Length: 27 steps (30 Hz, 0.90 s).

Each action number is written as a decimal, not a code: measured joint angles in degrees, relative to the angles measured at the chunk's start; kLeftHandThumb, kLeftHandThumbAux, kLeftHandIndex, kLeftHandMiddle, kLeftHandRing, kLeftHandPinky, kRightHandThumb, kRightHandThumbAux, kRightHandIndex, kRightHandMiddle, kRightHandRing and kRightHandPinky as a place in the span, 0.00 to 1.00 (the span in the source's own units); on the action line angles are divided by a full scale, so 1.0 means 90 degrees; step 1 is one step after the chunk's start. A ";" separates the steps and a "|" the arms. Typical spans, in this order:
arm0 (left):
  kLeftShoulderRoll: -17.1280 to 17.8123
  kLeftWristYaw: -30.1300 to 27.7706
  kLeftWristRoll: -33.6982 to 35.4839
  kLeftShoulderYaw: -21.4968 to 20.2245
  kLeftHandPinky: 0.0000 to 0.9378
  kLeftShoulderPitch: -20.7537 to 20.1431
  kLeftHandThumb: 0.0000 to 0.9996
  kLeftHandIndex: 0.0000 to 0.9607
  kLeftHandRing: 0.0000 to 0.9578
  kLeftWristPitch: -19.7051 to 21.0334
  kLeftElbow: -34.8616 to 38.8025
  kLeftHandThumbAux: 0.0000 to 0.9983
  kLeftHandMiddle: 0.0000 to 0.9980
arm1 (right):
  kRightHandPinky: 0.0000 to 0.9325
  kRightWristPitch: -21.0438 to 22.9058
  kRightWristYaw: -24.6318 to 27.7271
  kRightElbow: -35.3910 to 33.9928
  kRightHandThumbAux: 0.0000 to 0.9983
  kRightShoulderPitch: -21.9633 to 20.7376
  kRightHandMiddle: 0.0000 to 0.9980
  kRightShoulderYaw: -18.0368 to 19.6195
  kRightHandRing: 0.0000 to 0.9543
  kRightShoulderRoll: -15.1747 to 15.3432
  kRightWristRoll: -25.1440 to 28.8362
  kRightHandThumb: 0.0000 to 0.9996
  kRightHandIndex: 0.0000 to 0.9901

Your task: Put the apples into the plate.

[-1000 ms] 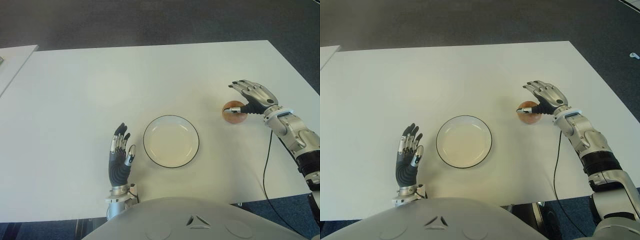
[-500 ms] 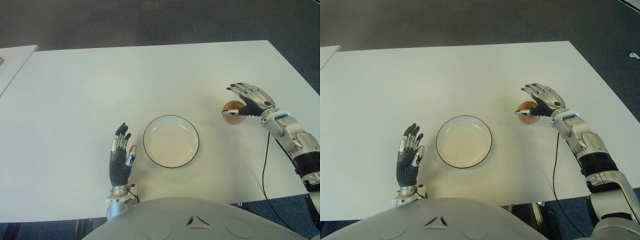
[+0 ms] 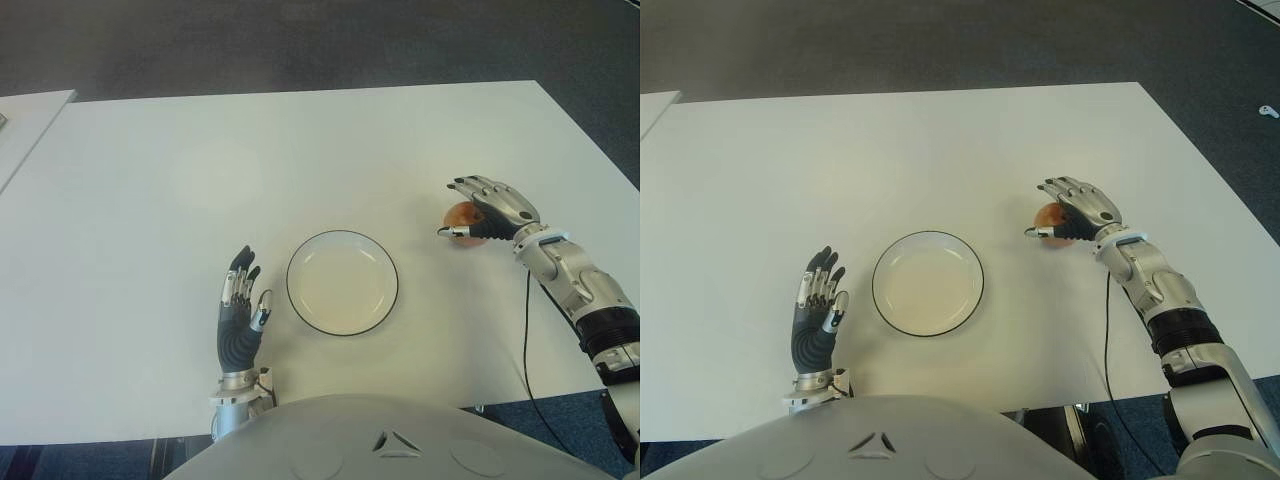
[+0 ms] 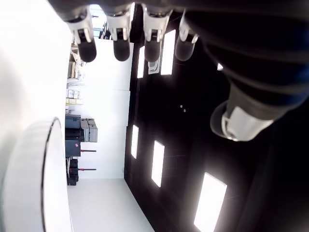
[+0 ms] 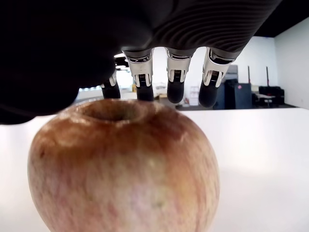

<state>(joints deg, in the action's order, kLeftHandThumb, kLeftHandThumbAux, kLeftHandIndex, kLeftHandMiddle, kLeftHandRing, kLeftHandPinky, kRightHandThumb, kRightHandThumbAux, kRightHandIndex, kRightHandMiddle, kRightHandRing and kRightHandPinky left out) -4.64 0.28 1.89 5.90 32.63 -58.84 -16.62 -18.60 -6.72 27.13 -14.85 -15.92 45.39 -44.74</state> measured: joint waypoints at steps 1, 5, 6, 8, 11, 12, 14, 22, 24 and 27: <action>0.0000 0.0000 -0.0002 -0.0018 0.03 0.0004 0.03 0.00 0.00 0.0006 0.0007 0.58 0.00 | 0.00 0.0000 -0.0016 0.0048 0.22 -0.0002 0.00 -0.0019 0.00 -0.0021 -0.0002 0.21 0.00; 0.0001 0.0000 -0.0003 -0.0055 0.03 0.0013 0.04 0.00 0.00 0.0010 0.0018 0.58 0.00 | 0.00 -0.0001 -0.0059 0.0214 0.22 -0.0020 0.00 -0.0093 0.00 -0.0089 -0.0002 0.21 0.00; 0.0001 0.0000 -0.0003 -0.0058 0.03 0.0017 0.04 0.00 0.00 0.0015 0.0022 0.58 0.00 | 0.00 -0.0003 -0.0068 0.0245 0.22 -0.0022 0.00 -0.0108 0.00 -0.0105 -0.0003 0.21 0.00; 0.0003 0.0000 -0.0003 -0.0060 0.03 0.0021 0.04 0.00 0.00 0.0028 0.0030 0.58 0.00 | 0.00 -0.0018 -0.0100 0.0313 0.23 -0.0034 0.00 -0.0136 0.00 -0.0141 -0.0003 0.22 0.00; 0.0008 0.0000 -0.0003 -0.0066 0.03 0.0029 0.04 0.00 0.00 0.0042 0.0040 0.57 0.00 | 0.00 -0.0038 -0.0186 0.0415 0.23 -0.0068 0.00 -0.0162 0.00 -0.0172 -0.0003 0.22 0.00; 0.0010 0.0000 -0.0002 -0.0069 0.04 0.0034 0.04 0.00 0.00 0.0051 0.0046 0.57 0.00 | 0.00 -0.0051 -0.0203 0.0441 0.23 -0.0083 0.00 -0.0170 0.00 -0.0175 -0.0003 0.22 0.00; 0.0012 0.0000 -0.0003 -0.0080 0.04 0.0044 0.05 0.00 0.00 0.0064 0.0053 0.57 0.00 | 0.00 -0.0065 -0.0247 0.0496 0.24 -0.0110 0.00 -0.0178 0.00 -0.0185 -0.0003 0.23 0.00; 0.0012 0.0000 -0.0019 -0.0121 0.04 0.0068 0.06 0.01 0.00 0.0123 0.0086 0.56 0.01 | 0.00 -0.0090 -0.0498 0.0703 0.24 -0.0149 0.00 -0.0241 0.00 -0.0257 0.0005 0.23 0.00; 0.0012 0.0000 -0.0020 -0.0124 0.04 0.0070 0.07 0.01 0.00 0.0145 0.0093 0.56 0.01 | 0.00 -0.0105 -0.0545 0.0751 0.24 -0.0157 0.00 -0.0262 0.00 -0.0282 0.0010 0.24 0.00; 0.0016 -0.0001 -0.0008 -0.0126 0.04 0.0090 0.08 0.01 0.00 0.0156 0.0110 0.56 0.01 | 0.00 -0.0151 -0.0622 0.0882 0.23 -0.0189 0.00 -0.0297 0.00 -0.0332 0.0032 0.24 0.00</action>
<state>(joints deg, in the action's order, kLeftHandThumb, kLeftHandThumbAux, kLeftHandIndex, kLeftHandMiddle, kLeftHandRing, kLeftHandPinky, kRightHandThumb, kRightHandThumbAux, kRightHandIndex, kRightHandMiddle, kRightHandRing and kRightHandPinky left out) -4.49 0.27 1.83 4.77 33.44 -57.43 -15.63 -19.96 -12.32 35.07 -16.55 -18.59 42.40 -44.45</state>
